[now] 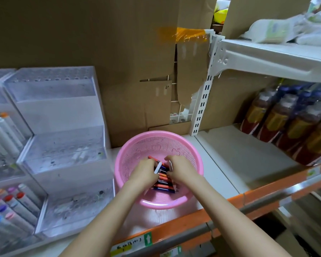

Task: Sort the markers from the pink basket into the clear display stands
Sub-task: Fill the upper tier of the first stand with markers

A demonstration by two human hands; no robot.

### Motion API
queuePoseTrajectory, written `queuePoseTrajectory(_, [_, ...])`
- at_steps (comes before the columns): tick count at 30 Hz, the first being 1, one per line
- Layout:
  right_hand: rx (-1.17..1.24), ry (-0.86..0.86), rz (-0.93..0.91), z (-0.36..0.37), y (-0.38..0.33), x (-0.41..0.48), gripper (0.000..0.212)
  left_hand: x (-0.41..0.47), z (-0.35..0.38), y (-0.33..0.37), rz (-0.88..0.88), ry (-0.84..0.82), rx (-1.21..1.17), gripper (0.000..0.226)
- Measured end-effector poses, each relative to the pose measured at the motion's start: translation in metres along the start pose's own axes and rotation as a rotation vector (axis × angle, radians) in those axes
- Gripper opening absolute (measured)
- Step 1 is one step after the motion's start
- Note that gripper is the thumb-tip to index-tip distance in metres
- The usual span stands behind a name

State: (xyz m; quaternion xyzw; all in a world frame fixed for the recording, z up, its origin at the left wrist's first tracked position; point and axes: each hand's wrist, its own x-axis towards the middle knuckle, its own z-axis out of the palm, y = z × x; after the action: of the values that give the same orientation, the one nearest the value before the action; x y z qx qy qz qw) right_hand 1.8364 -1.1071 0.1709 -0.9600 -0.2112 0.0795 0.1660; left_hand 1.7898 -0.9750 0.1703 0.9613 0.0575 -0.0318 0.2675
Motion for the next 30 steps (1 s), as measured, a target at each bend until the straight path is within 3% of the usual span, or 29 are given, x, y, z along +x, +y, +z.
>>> queuePoseTrajectory(8, [0.098,0.053,-0.049,-0.007,-0.003,-0.004,0.072,0.002,-0.005,0.0,-0.047,0.079,-0.205,0.026])
queuePoseTrajectory(13, [0.169,0.096,-0.061,-0.014,-0.005,-0.005,0.065,-0.002,-0.01,0.003,0.054,0.189,-0.302,0.059])
queuePoseTrajectory(21, [0.362,0.239,-0.183,-0.038,-0.023,-0.019,0.059,-0.025,-0.039,0.015,0.229,0.342,-0.361,0.056])
queuePoseTrajectory(26, [0.484,0.359,-0.331,-0.06,-0.059,-0.024,0.052,-0.053,-0.083,0.025,0.388,0.481,-0.327,0.052])
queuePoseTrajectory(30, [0.551,0.402,-0.413,-0.072,-0.096,-0.025,0.055,-0.073,-0.122,0.016,0.417,0.606,-0.276,0.05])
